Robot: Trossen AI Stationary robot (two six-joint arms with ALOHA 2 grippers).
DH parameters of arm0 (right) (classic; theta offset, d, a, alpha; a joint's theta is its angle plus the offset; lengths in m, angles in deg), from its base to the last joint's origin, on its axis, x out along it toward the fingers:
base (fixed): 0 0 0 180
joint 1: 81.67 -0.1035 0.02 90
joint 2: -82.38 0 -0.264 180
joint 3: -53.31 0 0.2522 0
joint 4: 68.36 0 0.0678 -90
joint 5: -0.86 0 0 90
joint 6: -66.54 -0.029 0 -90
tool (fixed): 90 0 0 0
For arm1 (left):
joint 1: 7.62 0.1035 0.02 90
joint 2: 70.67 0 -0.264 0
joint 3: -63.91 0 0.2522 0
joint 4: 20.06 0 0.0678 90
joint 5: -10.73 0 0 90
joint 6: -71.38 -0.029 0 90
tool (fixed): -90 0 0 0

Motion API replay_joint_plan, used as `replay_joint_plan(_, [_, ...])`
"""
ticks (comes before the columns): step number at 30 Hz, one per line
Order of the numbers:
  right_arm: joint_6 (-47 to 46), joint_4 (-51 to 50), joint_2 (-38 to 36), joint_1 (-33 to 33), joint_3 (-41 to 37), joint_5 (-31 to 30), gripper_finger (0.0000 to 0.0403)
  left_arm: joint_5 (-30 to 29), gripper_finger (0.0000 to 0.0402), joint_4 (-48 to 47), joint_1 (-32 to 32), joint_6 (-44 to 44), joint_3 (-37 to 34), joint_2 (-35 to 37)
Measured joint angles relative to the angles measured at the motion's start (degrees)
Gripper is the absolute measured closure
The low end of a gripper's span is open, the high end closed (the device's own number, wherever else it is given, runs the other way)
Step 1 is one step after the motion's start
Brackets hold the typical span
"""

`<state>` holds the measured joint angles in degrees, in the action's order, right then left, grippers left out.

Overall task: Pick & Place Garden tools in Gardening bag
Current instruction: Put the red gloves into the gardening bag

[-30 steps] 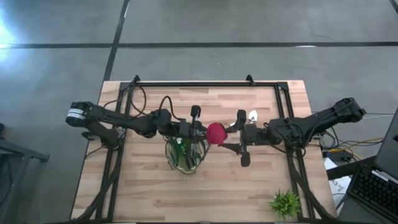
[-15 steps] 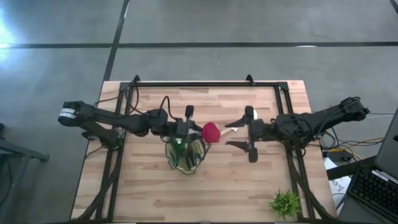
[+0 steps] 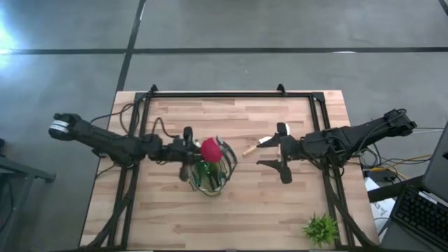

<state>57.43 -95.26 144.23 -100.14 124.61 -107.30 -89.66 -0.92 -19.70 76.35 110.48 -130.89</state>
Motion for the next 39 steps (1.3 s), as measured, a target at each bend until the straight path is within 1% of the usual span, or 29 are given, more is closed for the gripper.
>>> replay_joint_plan(3, [0.0, 0.0, 0.1, 0.1, 0.0, -0.5, 0.0164, -0.5, 0.0355, -0.5, -1.4, 3.5, -2.2, 1.2])
replay_joint_plan(5, [-0.2, -0.1, 0.1, 0.1, 0.0, -1.3, 0.0165, -0.4, 0.0355, -0.4, -2.7, 4.2, -3.2, 1.2])
replay_joint_plan(10, [-0.4, 0.0, 0.1, 0.2, 0.0, -1.7, 0.0164, -0.2, 0.0355, 0.2, -6.1, 6.2, -5.6, -0.4])
replay_joint_plan(16, [-0.4, 0.0, 0.1, 0.2, 0.0, -3.0, 0.0167, -0.1, 0.0355, 15.5, -9.1, 6.1, -11.2, -4.0])
replay_joint_plan(19, [-0.4, 0.1, 0.1, 0.1, 0.0, -3.0, 0.0169, -2.7, 0.0355, 17.5, -9.1, 7.1, -14.2, -5.5])
replay_joint_plan(21, [-0.4, 0.1, 0.1, 0.1, 0.0, -3.0, 0.0170, -3.4, 0.0355, 17.6, -9.1, 7.4, -15.5, -6.1])
replay_joint_plan(31, [-0.4, 0.7, 0.1, 0.1, 0.0, -3.2, 0.0170, -2.0, 0.0355, 18.0, -8.8, 5.9, -16.2, -11.2])
replay_joint_plan(39, [-0.4, 1.4, 0.1, 0.1, 0.0, -3.1, 0.0170, -0.7, 0.0355, 17.6, -8.0, 5.7, -14.1, -15.8])
